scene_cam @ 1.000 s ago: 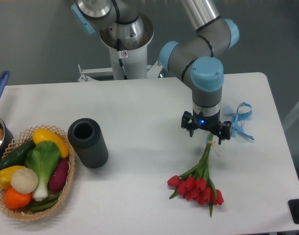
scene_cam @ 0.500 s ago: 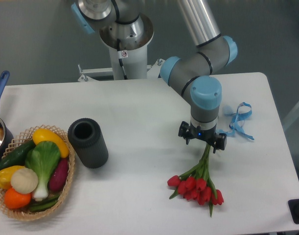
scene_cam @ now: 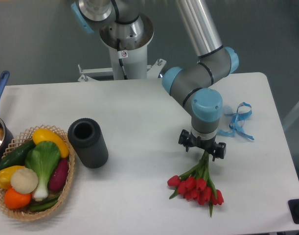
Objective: Pick up the flowers from the table
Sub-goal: 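Close the gripper around the green tulip stems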
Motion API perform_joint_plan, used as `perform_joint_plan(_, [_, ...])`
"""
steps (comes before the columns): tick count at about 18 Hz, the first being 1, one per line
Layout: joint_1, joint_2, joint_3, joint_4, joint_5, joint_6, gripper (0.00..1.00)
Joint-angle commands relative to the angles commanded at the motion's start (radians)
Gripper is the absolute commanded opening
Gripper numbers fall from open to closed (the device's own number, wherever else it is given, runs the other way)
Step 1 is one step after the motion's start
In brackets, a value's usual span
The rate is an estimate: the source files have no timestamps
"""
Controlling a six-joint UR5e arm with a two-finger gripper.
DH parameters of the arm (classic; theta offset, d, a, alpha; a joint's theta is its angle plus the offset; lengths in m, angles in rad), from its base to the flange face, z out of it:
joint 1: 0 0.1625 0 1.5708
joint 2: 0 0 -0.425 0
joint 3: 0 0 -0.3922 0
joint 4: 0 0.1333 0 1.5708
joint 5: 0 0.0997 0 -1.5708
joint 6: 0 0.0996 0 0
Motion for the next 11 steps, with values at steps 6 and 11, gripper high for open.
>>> perform_joint_plan(6, [0.0, 0.014, -0.003, -0.006, -0.009, -0.008, 0.0])
perform_joint_plan(11, [0.003, 0.101, -0.008, -0.014, 0.002, -0.017, 0.0])
